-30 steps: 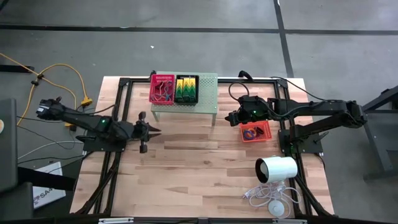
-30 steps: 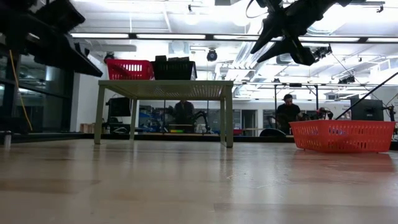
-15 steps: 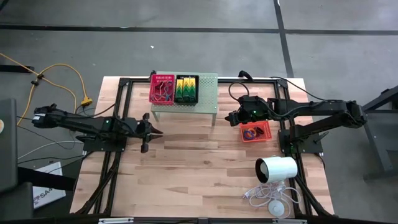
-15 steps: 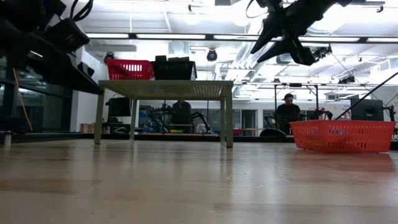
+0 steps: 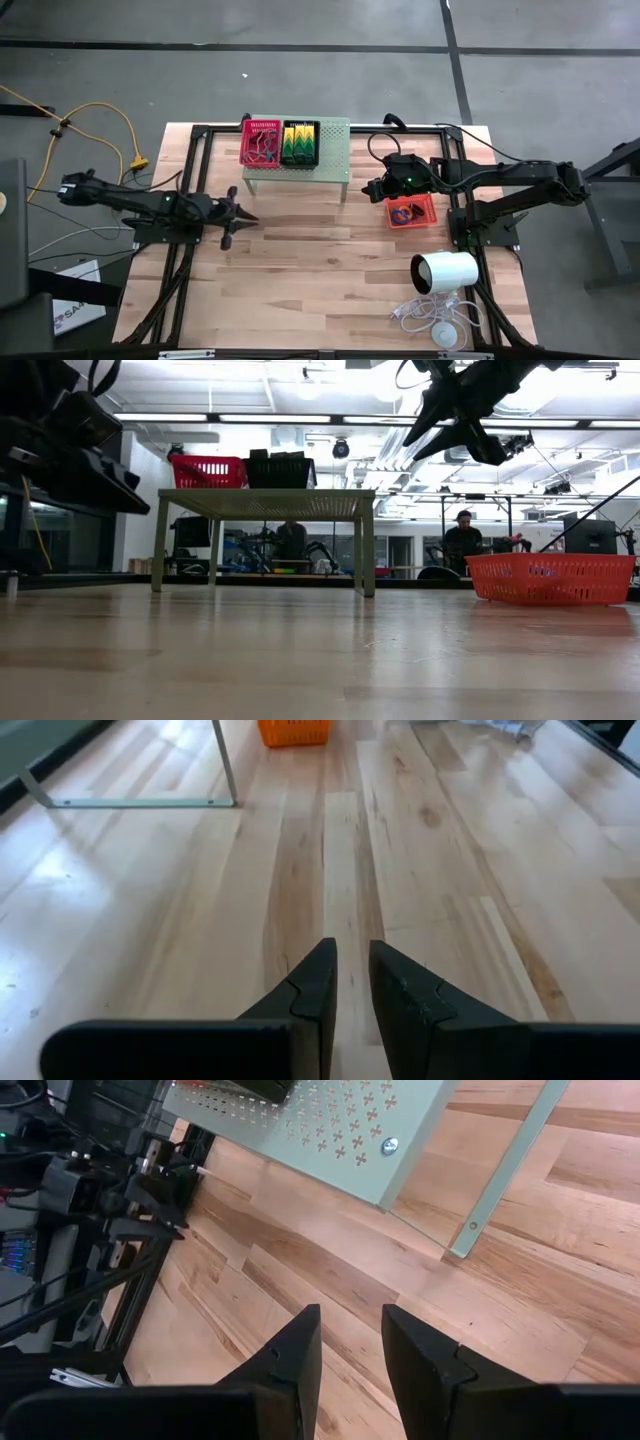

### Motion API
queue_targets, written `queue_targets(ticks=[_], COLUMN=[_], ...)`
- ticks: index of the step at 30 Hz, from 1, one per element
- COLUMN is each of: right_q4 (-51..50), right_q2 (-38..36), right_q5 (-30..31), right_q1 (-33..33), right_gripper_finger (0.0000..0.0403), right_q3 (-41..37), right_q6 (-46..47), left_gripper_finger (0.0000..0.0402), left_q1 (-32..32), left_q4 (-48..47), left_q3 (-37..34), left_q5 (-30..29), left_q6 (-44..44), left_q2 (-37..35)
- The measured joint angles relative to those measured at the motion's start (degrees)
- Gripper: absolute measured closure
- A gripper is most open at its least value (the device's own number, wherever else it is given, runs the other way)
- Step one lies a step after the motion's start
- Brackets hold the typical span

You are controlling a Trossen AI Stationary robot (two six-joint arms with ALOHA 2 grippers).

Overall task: Pick & Place Office Desk Supplies
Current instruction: Put the orange bin on the shelf

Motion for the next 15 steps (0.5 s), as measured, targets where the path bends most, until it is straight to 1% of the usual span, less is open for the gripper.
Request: queue_targets(ticks=[9,15], right_q4=[0.0,0.0], right_q2=[0.0,0.0], right_q5=[0.0,0.0], right_q1=[0.0,0.0], right_gripper_finger=[0.0308,0.0308], right_q3=[0.0,0.0], right_q6=[0.0,0.0], left_gripper_finger=[0.0345,0.0345], left_q1=[0.0,0.0], left_q4=[1.3,1.2], left_q3=[-2.9,-3.2], left_q5=[0.0,0.0], left_q6=[1.1,1.1], left_q2=[-8.8,-11.4])
